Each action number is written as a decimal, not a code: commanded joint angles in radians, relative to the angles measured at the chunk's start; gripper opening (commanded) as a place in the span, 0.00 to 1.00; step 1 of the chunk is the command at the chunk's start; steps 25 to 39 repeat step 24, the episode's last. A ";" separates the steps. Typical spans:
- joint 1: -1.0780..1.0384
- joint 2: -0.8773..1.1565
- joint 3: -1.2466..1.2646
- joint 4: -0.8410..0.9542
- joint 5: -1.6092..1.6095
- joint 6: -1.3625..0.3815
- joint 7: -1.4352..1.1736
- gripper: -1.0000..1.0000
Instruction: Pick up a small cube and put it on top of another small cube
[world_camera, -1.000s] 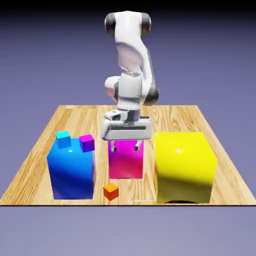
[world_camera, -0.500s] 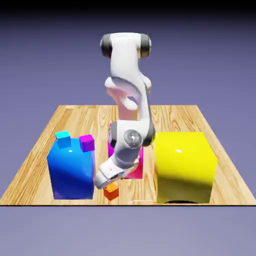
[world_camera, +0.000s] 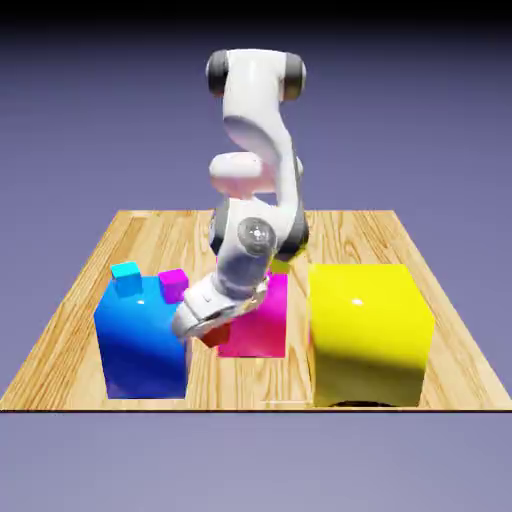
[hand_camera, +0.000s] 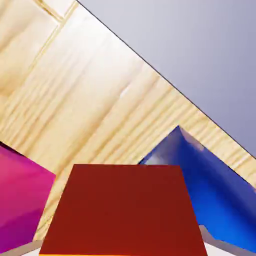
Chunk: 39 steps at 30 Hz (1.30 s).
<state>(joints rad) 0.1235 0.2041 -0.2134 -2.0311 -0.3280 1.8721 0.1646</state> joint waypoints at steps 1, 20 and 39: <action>0.022 -0.033 -0.030 0.011 0.001 -0.043 -0.016 0.00; 0.099 -0.192 -0.206 0.081 0.029 -0.213 -0.123 1.00; 0.099 -0.192 -0.206 0.081 0.029 -0.213 -0.123 1.00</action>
